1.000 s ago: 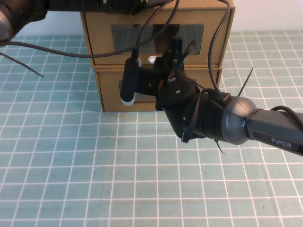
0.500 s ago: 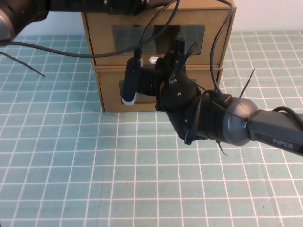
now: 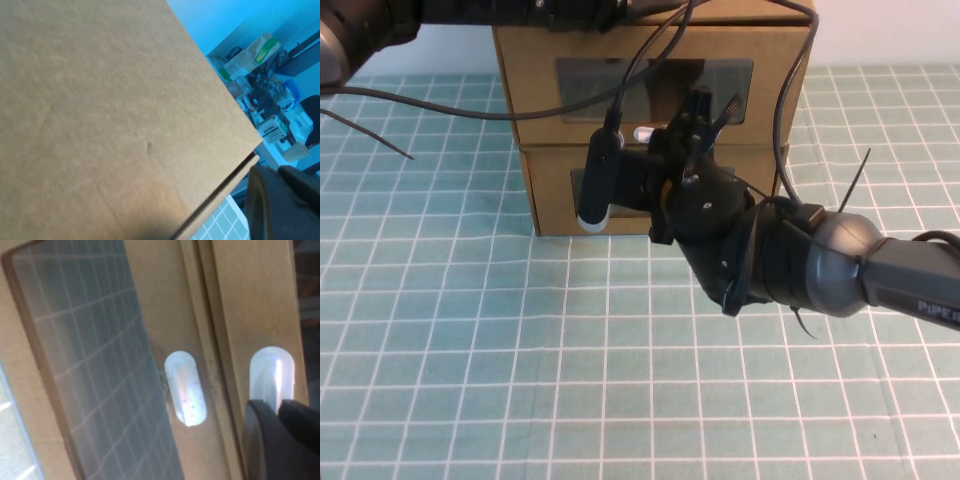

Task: Open the shoe box
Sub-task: 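Pull the top drawer of the cardboard box fully open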

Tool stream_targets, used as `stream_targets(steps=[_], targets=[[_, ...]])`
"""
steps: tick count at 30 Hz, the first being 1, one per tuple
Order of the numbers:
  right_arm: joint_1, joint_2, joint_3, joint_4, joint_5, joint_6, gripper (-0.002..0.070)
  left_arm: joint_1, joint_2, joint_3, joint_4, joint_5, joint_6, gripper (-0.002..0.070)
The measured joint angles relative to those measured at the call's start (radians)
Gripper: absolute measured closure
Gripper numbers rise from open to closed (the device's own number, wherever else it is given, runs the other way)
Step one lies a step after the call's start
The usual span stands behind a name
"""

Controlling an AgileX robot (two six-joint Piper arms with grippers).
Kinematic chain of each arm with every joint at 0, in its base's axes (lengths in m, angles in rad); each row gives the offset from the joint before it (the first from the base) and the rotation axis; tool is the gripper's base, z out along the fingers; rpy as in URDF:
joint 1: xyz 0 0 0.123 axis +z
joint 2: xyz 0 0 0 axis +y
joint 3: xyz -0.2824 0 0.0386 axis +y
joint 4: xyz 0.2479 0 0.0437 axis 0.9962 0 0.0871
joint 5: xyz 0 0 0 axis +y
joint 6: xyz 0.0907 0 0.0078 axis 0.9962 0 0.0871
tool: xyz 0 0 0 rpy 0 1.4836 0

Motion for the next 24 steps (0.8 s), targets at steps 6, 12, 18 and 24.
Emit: stream_targets(steps=[6,12,18,24], targets=[[-0.004,-0.03,0.009,0.019,-0.068,-0.012,0.0664,0.015,0.001,-0.005,-0.01,0.023,-0.006,0.0679],[0.014,-0.062,0.043,0.029,-0.149,-0.042,0.0682,0.022,0.006,-0.005,-0.017,0.035,-0.006,0.0678],[0.023,-0.074,0.14,0.029,-0.158,-0.051,0.0685,0.024,0.008,-0.006,-0.014,0.038,-0.017,0.0678],[0.046,-0.083,0.187,0.029,-0.132,-0.051,0.0685,0.024,0.01,-0.024,0.006,0.047,-0.019,0.0679]])
